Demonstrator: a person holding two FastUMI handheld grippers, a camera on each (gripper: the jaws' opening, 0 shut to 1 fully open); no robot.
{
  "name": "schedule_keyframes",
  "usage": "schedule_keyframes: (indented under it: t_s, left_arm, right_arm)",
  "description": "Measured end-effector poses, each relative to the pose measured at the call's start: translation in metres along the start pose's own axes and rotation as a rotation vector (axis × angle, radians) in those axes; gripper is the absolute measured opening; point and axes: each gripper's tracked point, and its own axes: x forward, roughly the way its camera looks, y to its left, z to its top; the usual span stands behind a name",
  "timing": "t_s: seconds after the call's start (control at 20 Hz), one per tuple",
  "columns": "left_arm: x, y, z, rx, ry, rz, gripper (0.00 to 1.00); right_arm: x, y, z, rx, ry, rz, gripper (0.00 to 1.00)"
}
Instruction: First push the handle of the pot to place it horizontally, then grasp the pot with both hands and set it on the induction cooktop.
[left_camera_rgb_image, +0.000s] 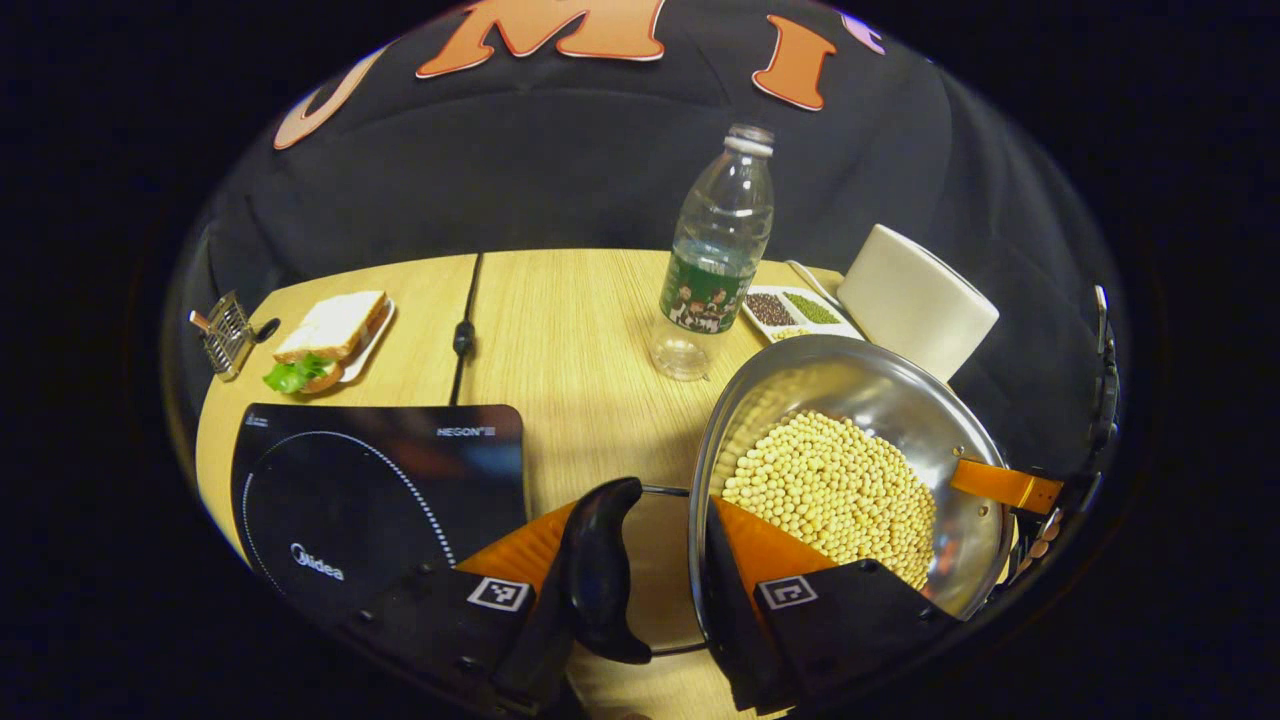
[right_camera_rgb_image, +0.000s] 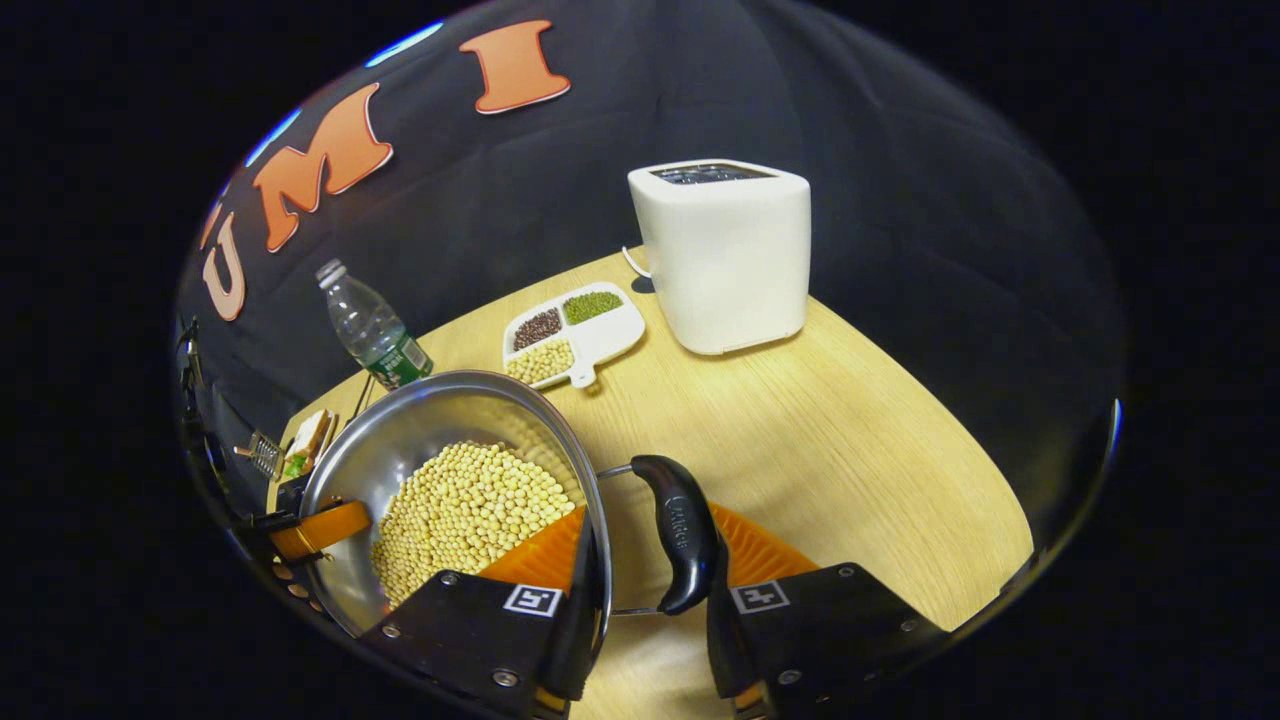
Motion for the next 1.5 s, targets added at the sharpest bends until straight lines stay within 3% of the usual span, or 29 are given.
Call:
schedule_keyframes:
  t_s: [0.05, 0.1, 0.15, 0.35, 0.55, 0.85, 0.9, 0.95, 1.5]
  left_arm:
    - [-0.002, 0.002, 0.001, -0.006, -0.011, 0.0, 0.7]
    - [-0.005, 0.003, -0.001, -0.015, -0.017, 0.0, 0.71]
    - [-0.008, 0.006, 0.001, -0.018, -0.028, 0.001, 0.72]
    - [-0.018, 0.013, 0.007, -0.035, -0.065, 0.013, 0.65]
    - [-0.027, 0.017, 0.007, -0.061, -0.092, 0.026, 0.68]
    - [-0.033, 0.025, 0.005, -0.109, -0.11, 0.069, 0.68]
    - [-0.034, 0.026, 0.004, -0.114, -0.111, 0.08, 0.68]
    - [-0.035, 0.029, 0.004, -0.119, -0.111, 0.091, 0.65]
    - [-0.048, 0.031, -0.006, -0.19, -0.096, 0.165, 0.65]
  right_arm:
    - [-0.008, 0.006, 0.004, -0.007, -0.01, 0.005, 0.47]
    - [-0.018, 0.011, 0.006, -0.009, -0.02, 0.009, 0.42]
    - [-0.026, 0.018, 0.007, -0.014, -0.026, 0.015, 0.47]
    - [-0.055, 0.049, 0.012, -0.035, -0.051, 0.041, 0.47]
    - [-0.076, 0.084, 0.012, -0.062, -0.071, 0.059, 0.47]
    - [-0.085, 0.149, -0.005, -0.101, -0.073, 0.111, 0.47]
    - [-0.086, 0.162, -0.009, -0.104, -0.069, 0.122, 0.42]
    - [-0.088, 0.173, -0.014, -0.111, -0.066, 0.131, 0.47]
    - [-0.082, 0.268, -0.054, -0.176, -0.027, 0.194, 0.47]
